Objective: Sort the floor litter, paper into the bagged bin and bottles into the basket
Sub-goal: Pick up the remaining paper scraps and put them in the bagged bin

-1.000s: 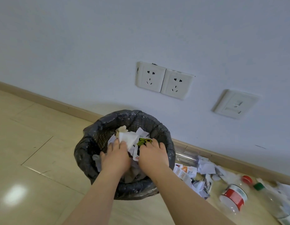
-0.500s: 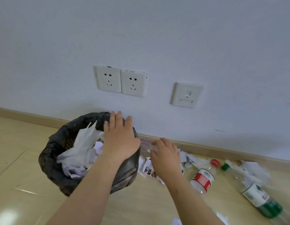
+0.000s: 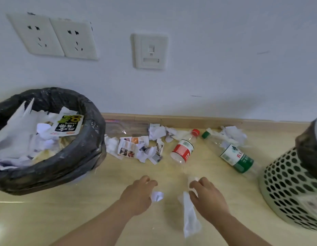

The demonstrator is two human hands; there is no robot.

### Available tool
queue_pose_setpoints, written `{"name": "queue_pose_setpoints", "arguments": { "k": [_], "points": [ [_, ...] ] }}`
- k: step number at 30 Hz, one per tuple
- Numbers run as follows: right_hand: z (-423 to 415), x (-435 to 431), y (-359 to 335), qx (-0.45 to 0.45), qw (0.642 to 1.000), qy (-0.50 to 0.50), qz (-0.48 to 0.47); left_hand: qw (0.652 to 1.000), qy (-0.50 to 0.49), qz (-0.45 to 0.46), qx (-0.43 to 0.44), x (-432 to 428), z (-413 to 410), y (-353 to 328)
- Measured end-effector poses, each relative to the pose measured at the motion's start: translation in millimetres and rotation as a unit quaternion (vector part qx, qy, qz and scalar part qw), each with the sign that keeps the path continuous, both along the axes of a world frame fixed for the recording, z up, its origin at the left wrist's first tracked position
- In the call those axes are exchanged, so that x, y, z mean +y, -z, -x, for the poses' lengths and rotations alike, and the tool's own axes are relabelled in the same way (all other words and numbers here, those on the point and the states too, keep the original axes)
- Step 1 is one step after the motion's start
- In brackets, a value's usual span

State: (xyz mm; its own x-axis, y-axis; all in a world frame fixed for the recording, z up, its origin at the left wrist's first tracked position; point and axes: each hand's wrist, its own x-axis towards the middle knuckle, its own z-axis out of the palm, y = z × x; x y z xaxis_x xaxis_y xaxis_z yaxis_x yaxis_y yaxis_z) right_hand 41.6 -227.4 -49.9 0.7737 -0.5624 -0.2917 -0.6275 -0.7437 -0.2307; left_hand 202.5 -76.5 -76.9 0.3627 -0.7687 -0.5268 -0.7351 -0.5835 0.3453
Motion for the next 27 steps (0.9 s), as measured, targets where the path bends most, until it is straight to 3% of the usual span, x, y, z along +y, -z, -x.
{"name": "queue_pose_setpoints", "arguments": {
  "k": [3,7,10,14,17,19,21,23,27],
  "points": [
    [29.2,13.8,15.8,0.042,0.993,-0.105,-0.041,1.000,0.012,-0.022,-0.003,-1.1,9.0,12.9],
    [41.5,26.2,32.9,0.119,0.978,-0.168,-0.033,0.993,0.084,-0.006,-0.082,-11.4,24.8,15.4],
    [42.0,38.1,49.6,0.086,0.980,-0.180,0.005,0.993,0.079,-0.006,-0.093,-9.1,31.8,21.4],
    [27.6,45.2,56.9,-0.050,0.971,-0.217,0.091,0.994,0.064,-0.015,-0.083,-0.6,27.8,22.2],
    [6.1,30.6,46.4,-0.157,0.981,-0.061,0.099,0.994,0.060,-0.014,-0.091,7.1,18.2,22.9],
    [-6.1,23.1,33.9,-0.145,0.984,0.071,0.077,0.996,0.041,-0.002,-0.083,10.8,12.8,23.2],
    [-11.8,16.3,29.3,-0.072,0.987,0.141,0.019,0.997,0.015,0.010,-0.074,13.6,7.8,22.6],
    [-6.4,12.6,38.0,0.002,0.986,0.151,-0.070,0.998,-0.004,0.016,-0.060,15.1,3.7,21.8],
    [-0.9,22.1,50.7,0.044,0.994,0.058,-0.085,0.998,-0.031,0.016,-0.047,17.0,-0.7,22.5]
  ]
}}
